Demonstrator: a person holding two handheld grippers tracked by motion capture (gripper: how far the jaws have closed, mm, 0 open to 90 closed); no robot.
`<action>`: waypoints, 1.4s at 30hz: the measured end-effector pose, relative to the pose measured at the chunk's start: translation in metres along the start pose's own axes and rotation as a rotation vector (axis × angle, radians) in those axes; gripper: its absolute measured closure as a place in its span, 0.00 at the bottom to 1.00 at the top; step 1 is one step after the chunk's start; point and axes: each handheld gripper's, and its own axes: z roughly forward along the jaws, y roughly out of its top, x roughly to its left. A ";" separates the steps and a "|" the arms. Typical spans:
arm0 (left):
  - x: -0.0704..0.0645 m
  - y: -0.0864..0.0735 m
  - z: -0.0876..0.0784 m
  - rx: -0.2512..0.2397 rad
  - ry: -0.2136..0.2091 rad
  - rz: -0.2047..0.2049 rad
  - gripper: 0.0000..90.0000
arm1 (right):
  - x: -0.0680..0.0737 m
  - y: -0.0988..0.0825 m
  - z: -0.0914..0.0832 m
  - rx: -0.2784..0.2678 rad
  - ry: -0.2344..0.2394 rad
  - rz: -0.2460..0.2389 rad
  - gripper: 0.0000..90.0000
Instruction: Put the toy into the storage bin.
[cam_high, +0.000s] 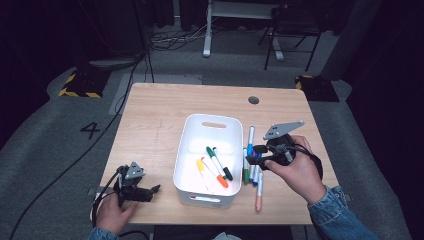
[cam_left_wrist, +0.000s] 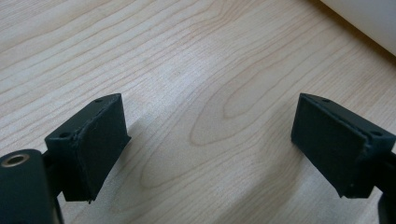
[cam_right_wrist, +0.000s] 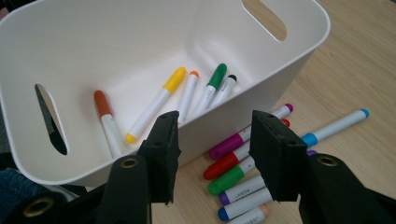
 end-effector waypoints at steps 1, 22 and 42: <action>0.000 0.000 0.000 0.000 0.000 0.000 0.12 | -0.002 -0.003 0.000 0.007 -0.005 0.001 0.58; 0.000 0.000 0.000 -0.002 0.002 0.003 0.12 | -0.027 -0.085 0.054 0.160 -0.047 0.126 0.47; 0.000 0.000 0.000 -0.001 0.001 0.002 0.12 | -0.026 -0.120 0.083 0.230 -0.087 0.172 0.46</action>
